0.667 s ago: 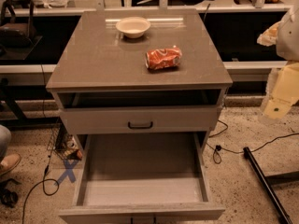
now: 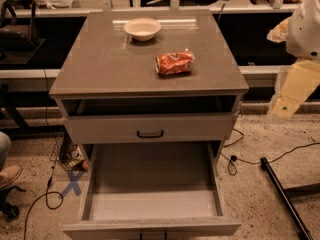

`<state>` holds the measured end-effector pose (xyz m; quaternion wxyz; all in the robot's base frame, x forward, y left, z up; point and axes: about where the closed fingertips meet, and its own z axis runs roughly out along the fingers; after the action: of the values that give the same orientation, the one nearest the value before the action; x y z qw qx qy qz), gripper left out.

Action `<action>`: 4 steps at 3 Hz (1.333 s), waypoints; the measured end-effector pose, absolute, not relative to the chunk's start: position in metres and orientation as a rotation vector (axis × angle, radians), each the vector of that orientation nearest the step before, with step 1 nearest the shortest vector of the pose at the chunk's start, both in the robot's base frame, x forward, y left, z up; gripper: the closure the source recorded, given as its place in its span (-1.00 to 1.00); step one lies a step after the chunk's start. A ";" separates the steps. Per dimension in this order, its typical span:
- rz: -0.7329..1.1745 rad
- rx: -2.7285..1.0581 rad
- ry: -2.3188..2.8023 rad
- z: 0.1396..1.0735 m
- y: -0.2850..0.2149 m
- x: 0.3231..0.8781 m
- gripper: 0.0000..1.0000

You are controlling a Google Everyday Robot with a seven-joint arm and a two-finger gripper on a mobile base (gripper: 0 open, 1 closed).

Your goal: Place coke can into middle drawer

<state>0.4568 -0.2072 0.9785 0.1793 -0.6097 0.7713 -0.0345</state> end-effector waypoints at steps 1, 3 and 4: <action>-0.076 -1.701 2.051 0.985 -0.179 0.532 -1.00; -0.087 -1.690 2.010 0.968 -0.125 0.637 -1.00; -0.013 -1.714 2.033 0.931 -0.097 0.675 -1.00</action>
Offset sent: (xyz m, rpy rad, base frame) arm 0.2011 0.0802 0.0122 0.1047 -0.1965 0.0686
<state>0.6749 -0.0972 0.9312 0.2389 -0.6260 0.7423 -0.0046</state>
